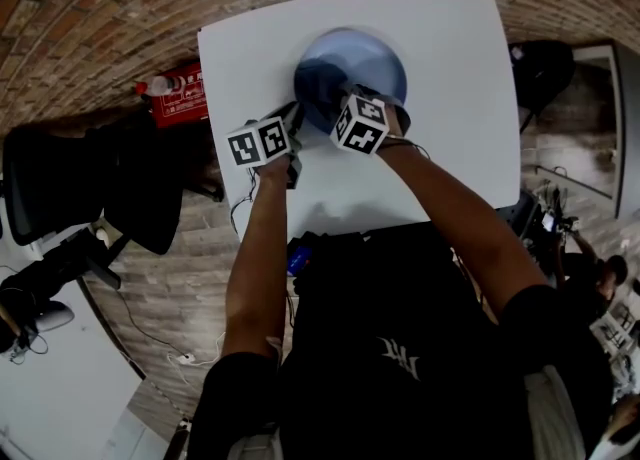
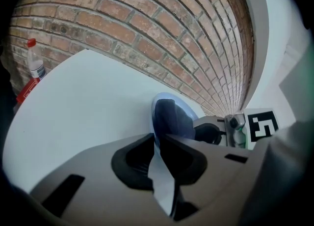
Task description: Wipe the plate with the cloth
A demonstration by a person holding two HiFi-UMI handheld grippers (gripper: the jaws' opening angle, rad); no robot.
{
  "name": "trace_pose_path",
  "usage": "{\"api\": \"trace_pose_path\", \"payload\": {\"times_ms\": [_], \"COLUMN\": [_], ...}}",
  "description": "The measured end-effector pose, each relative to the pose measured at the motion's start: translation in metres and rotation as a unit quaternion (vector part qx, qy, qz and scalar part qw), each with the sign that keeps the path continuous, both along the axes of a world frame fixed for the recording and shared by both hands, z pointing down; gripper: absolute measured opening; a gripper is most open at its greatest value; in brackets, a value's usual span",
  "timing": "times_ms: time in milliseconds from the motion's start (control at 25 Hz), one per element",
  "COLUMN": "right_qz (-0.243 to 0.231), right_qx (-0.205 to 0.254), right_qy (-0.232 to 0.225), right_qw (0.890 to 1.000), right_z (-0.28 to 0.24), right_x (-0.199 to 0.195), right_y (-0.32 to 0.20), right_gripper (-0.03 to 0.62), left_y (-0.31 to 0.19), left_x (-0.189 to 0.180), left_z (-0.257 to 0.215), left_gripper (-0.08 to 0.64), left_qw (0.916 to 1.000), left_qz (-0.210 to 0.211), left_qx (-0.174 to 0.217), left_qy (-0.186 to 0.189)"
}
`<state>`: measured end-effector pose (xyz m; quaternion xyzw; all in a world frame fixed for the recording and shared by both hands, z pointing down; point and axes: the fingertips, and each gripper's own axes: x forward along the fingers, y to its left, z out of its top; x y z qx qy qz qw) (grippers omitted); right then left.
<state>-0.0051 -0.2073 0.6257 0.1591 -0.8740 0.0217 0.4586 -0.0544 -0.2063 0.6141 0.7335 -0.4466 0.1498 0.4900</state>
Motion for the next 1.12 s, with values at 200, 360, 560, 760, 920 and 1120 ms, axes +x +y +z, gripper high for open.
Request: {"api": "trace_pose_path", "payload": {"times_ms": [200, 360, 560, 760, 920, 1120], "right_qz": [0.01, 0.011, 0.031, 0.055, 0.073, 0.084], "right_qx": [0.009, 0.023, 0.027, 0.034, 0.042, 0.041], "right_qy": [0.021, 0.044, 0.061, 0.078, 0.092, 0.091], "right_qw": [1.0, 0.999, 0.997, 0.995, 0.992, 0.991], "right_z": [0.001, 0.001, 0.002, 0.002, 0.002, 0.003], "right_x": [0.023, 0.045, 0.073, 0.102, 0.123, 0.136], "right_y": [-0.008, -0.016, -0.027, -0.037, -0.045, -0.049], "right_gripper": [0.074, 0.074, 0.074, 0.074, 0.074, 0.074], "left_y": [0.0, 0.001, 0.0, 0.001, 0.0, 0.0], "left_x": [-0.001, 0.0, -0.001, -0.001, -0.002, 0.0], "left_z": [0.0, 0.0, -0.001, -0.001, -0.001, 0.0], "left_gripper": [0.04, 0.04, 0.04, 0.04, 0.04, 0.04], "left_qw": [1.0, 1.0, 0.9999, 0.9999, 0.9999, 0.9999], "left_qz": [-0.001, -0.006, -0.01, -0.01, -0.007, -0.009], "left_qx": [0.003, 0.006, 0.011, 0.011, 0.011, 0.011], "left_qy": [-0.001, 0.0, 0.0, 0.0, -0.001, 0.001]}}
